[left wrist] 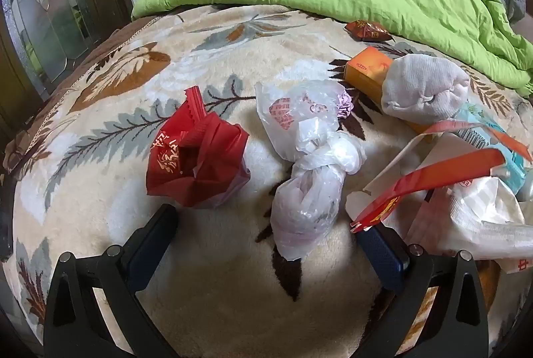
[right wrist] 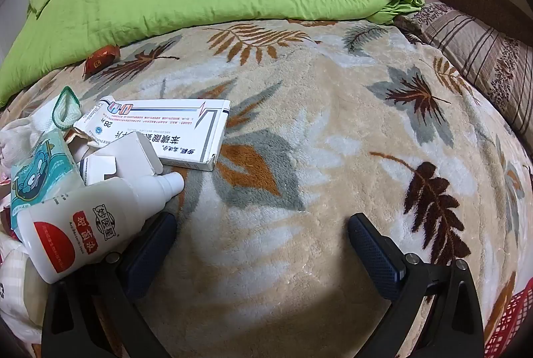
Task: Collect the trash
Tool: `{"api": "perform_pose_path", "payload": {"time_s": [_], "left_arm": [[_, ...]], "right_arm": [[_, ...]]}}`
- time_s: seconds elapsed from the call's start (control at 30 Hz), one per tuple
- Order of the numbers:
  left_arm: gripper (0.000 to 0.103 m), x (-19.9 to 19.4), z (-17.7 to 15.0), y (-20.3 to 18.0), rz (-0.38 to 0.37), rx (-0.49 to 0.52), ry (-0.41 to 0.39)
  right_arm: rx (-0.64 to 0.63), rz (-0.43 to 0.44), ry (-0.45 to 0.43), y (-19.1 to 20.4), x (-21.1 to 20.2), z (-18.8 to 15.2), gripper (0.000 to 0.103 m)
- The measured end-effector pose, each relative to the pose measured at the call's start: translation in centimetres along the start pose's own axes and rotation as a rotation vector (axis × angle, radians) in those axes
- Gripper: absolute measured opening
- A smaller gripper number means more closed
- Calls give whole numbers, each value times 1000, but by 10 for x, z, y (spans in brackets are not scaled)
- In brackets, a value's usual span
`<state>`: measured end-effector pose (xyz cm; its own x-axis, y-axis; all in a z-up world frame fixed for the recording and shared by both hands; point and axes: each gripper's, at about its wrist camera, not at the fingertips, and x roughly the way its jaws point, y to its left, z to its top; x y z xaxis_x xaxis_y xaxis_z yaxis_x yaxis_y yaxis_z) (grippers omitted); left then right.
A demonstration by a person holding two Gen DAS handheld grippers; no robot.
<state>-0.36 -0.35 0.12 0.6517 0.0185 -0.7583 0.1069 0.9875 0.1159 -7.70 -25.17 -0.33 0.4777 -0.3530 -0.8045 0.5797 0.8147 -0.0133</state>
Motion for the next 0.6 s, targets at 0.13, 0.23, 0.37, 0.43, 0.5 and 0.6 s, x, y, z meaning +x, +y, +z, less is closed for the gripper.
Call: {"api": "perform_pose_path", "payload": {"time_s": [0.13,0.23,0.37,0.43,0.5,0.6], "left_arm": [[103,-5,-2,-7,12,8,3],[103,-7,6,-3,-26,-11,38],[103,-18,5,15,-137,-89,27],[103,-25,3,21,-186,-134,33],[103,-35,-2,26,-248,-172,50],[103,-62,-3,26,-277,-170,1]], "right_arm": [[-8,-11,1,2,0,0,103],[-22,-31,15,5,2,3,103],[-3,53,47,-7,-1,8,103],[-91,110,115,-11,-4,14,103],[-155,153,169,-11,-8,14,103],[-156,183,178,-28,-28,6,103]]}}
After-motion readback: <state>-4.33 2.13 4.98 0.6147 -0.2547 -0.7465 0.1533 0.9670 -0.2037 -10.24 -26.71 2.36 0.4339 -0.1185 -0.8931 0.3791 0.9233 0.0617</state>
